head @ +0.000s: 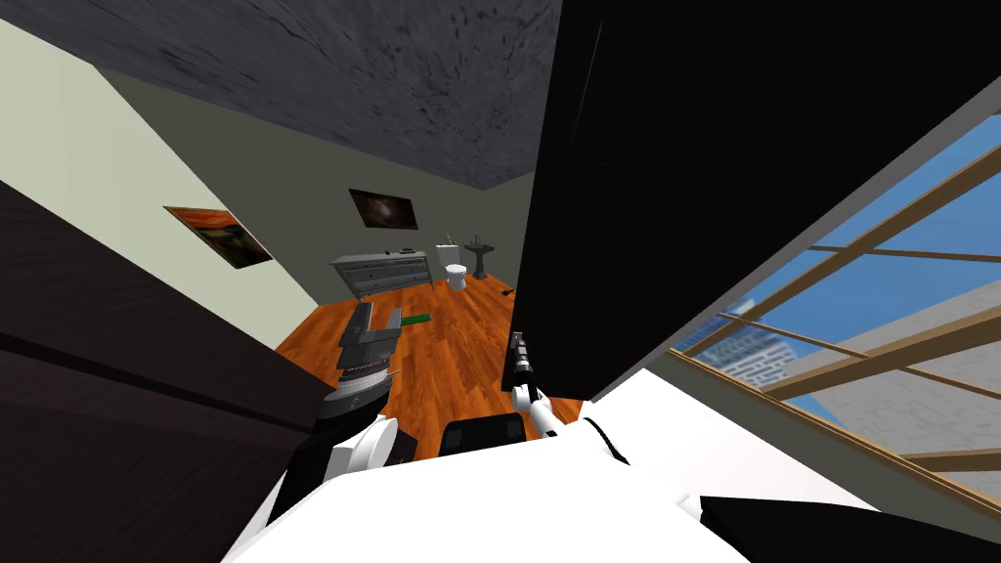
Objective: Push the door open
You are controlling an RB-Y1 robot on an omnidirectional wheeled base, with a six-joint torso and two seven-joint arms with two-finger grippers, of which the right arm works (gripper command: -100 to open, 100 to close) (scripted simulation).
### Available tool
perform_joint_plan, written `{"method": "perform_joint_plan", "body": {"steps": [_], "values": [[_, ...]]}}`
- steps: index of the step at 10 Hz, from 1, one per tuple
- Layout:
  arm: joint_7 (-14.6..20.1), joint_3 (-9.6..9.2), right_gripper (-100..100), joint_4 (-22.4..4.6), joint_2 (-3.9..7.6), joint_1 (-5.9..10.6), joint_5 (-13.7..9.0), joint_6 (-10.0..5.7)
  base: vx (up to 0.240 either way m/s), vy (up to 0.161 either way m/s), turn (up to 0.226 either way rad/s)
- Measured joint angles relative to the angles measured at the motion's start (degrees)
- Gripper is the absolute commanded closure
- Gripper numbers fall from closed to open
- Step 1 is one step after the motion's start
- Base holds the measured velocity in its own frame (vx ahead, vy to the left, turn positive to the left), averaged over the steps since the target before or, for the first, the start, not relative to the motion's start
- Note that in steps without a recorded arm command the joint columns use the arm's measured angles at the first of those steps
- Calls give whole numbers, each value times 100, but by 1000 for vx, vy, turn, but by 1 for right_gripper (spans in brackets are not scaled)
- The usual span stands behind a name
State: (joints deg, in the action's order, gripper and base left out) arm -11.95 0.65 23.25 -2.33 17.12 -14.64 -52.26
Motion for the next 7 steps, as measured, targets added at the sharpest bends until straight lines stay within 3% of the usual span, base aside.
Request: {"method": "perform_joint_plan", "body": {"steps": [3, 4, 5, 6, 7], "values": [[1, -1, 100, -1, -2, 2, 1, 1, 38, -6, -9], [6, 21, 100, -236, 40, 93, -30, -83, 132, 1, -2], [-68, 20, 100, 137, 38, -131, -30, 68, 99, 9, -21], [-64, 56, 100, -127, 92, 65, -62, 13, 154, 4, -5], [-79, 76, 100, 10, 133, -4, -84, 59, 163, 1, -34]]}}
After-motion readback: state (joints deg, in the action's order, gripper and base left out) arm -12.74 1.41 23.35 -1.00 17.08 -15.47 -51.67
